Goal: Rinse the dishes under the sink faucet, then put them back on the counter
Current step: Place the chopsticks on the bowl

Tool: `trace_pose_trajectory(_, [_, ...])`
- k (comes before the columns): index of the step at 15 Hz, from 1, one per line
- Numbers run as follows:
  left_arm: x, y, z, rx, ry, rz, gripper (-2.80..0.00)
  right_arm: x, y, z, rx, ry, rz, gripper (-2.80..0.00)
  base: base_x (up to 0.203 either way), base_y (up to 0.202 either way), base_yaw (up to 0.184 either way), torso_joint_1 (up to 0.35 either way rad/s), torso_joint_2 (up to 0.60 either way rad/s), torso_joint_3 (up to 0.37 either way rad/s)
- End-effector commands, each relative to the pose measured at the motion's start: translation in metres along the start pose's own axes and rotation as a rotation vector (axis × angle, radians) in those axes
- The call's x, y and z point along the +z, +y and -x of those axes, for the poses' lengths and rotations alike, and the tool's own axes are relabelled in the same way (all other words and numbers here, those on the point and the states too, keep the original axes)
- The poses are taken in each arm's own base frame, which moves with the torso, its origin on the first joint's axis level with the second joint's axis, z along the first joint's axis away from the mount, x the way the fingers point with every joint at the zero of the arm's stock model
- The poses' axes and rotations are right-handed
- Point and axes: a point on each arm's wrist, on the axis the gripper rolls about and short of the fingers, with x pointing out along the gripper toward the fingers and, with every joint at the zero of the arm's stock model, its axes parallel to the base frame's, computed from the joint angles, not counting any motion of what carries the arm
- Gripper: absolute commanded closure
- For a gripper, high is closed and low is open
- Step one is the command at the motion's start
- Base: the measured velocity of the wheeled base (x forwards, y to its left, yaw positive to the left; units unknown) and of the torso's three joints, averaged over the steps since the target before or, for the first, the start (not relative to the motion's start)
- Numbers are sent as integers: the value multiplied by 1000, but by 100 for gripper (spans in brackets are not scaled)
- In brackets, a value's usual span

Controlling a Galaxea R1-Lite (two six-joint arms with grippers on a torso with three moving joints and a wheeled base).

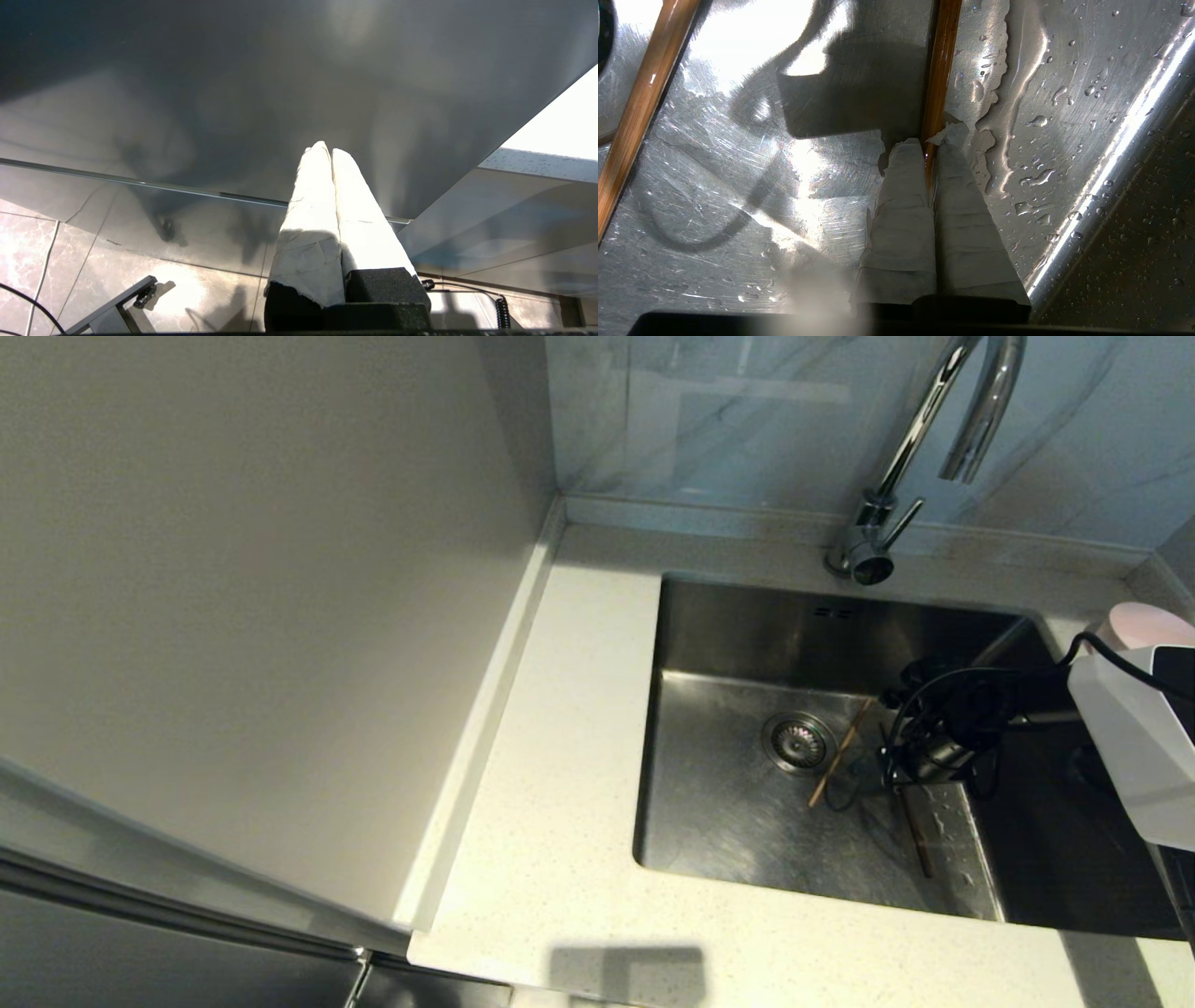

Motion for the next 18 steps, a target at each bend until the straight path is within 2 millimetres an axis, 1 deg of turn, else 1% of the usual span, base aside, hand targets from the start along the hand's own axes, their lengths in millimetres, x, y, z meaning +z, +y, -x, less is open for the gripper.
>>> trace_pose_trajectory(1, [0, 0, 0, 0, -3, 0, 0, -2, 0, -3, -1, 13, 2, 0, 0, 0, 0, 0, 0, 0])
trace_pose_trajectory(4, [0, 0, 0, 0, -3, 0, 0, 1, -2, 4, -3, -3, -3, 0, 0, 0, 0, 0, 0, 0])
trace_pose_trajectory(11, [0, 0, 0, 0, -3, 0, 0, 12, -14, 33, -16, -63, -25, 0, 0, 0, 0, 0, 0, 0])
trace_pose_trajectory(18, [0, 0, 0, 0, -3, 0, 0, 15, -28, 56, -28, -96, -54, 0, 0, 0, 0, 0, 0, 0])
